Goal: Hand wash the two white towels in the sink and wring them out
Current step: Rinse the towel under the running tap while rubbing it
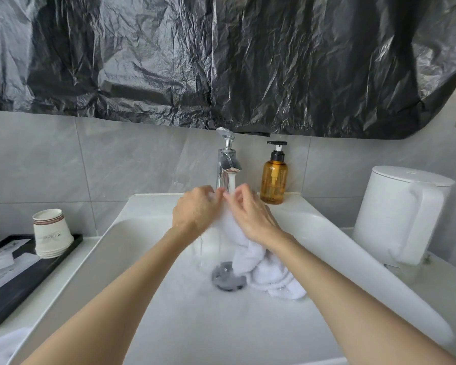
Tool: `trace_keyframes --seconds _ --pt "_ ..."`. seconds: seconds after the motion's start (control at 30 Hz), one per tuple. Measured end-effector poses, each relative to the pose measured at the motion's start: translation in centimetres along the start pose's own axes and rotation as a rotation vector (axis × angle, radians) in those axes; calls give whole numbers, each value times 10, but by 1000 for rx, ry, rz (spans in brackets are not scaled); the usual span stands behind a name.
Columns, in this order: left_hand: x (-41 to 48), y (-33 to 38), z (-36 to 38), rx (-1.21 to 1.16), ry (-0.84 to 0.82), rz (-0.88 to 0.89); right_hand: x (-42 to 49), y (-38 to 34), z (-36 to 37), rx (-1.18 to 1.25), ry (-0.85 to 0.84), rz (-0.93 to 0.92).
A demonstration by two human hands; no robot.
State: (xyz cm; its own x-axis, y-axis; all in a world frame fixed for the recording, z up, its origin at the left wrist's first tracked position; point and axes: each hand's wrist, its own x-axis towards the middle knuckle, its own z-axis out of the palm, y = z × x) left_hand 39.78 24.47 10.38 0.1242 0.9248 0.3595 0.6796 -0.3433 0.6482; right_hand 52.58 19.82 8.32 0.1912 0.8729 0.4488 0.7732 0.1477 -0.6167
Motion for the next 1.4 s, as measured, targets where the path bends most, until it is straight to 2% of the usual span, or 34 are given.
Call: trace_keyframes --seconds 0.07,0.1,0.2,0.27,0.33,0.43,0.53,0.57,0.67,0.73,0.87,0.93,1.13,1.27,1.33,1.4 --pt "8 -11 -11 -113 47 -32 3 7 -7 90 -158 116" --pt "11 -15 -16 -98 70 -22 3 10 -9 116 -250 159" --pt "9 -23 -23 131 118 88 0 7 -12 57 -517 213" --pt "8 -27 -27 228 145 149 2 5 -13 57 -572 221" --pt "12 -34 -28 315 147 152 4 4 -15 121 -507 208" --pt "18 -47 -25 499 42 137 6 1 -11 267 -397 249" --pt "19 -50 -22 483 -108 126 5 0 -3 376 -369 263" --pt "17 -47 -23 367 -169 135 6 -1 -1 402 -360 268" --pt "7 -30 -20 -304 -451 106 9 -3 2 509 -365 277" --pt "-3 -21 -12 -495 -539 124 11 -4 -1 600 -338 273" --pt "-9 -19 -4 -541 -486 129 15 -3 -17 767 -176 291" --pt "-8 -14 -1 -533 -448 140 16 1 -22 777 -138 294" --pt "-2 -7 8 -718 -307 30 8 -5 -13 527 -116 136" --pt "-6 -2 19 -713 -213 -88 -1 -16 9 516 -107 134" --pt "-9 2 21 -674 -149 -71 -4 -17 13 516 -82 126" --pt "-11 5 21 -564 -88 18 -6 -17 15 510 -9 120"
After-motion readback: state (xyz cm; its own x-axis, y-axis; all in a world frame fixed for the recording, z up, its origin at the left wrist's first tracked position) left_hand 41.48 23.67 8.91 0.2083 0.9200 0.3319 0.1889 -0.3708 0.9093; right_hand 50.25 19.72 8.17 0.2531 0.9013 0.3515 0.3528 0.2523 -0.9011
